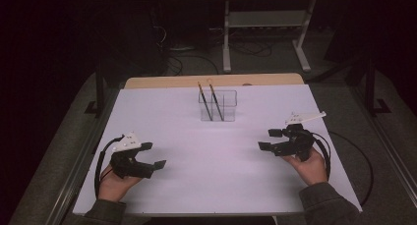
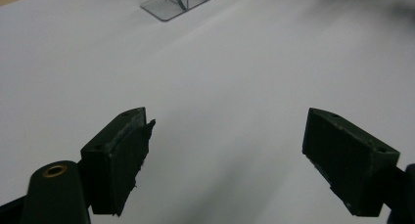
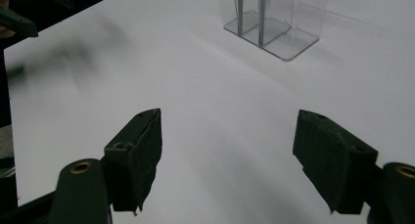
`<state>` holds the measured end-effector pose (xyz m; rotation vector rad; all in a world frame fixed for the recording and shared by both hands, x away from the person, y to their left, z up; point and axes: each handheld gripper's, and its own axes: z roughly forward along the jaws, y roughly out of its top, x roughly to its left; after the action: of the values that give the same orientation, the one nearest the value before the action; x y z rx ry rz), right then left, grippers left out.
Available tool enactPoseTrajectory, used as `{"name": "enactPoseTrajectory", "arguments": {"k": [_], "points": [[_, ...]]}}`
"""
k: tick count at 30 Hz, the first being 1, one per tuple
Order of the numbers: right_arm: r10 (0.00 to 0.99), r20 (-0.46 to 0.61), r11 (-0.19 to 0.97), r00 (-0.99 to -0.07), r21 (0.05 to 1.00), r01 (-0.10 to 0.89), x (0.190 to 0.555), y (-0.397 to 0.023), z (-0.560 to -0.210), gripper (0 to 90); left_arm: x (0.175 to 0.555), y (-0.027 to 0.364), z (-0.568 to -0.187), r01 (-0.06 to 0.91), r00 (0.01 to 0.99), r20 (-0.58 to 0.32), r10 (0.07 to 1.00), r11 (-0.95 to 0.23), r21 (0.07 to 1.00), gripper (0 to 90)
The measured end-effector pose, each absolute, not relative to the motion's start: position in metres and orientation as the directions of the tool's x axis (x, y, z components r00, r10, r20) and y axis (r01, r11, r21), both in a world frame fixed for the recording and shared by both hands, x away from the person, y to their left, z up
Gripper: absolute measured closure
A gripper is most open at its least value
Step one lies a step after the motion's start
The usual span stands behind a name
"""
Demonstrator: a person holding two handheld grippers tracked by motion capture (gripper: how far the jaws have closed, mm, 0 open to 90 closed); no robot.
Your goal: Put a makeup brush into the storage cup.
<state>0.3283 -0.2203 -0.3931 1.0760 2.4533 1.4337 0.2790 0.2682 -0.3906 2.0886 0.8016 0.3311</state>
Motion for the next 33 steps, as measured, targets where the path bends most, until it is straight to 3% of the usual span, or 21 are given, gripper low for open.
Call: {"name": "enactPoseTrajectory", "arguments": {"k": [33], "points": [[0.637,0.242,0.289,-0.732,0.805,0.518,0.300,-0.228,-0.411,22.3,0.261,0.271,-0.399,0.423,0.756,-0.057,0.652,-0.421,0.802,16.1]]}}
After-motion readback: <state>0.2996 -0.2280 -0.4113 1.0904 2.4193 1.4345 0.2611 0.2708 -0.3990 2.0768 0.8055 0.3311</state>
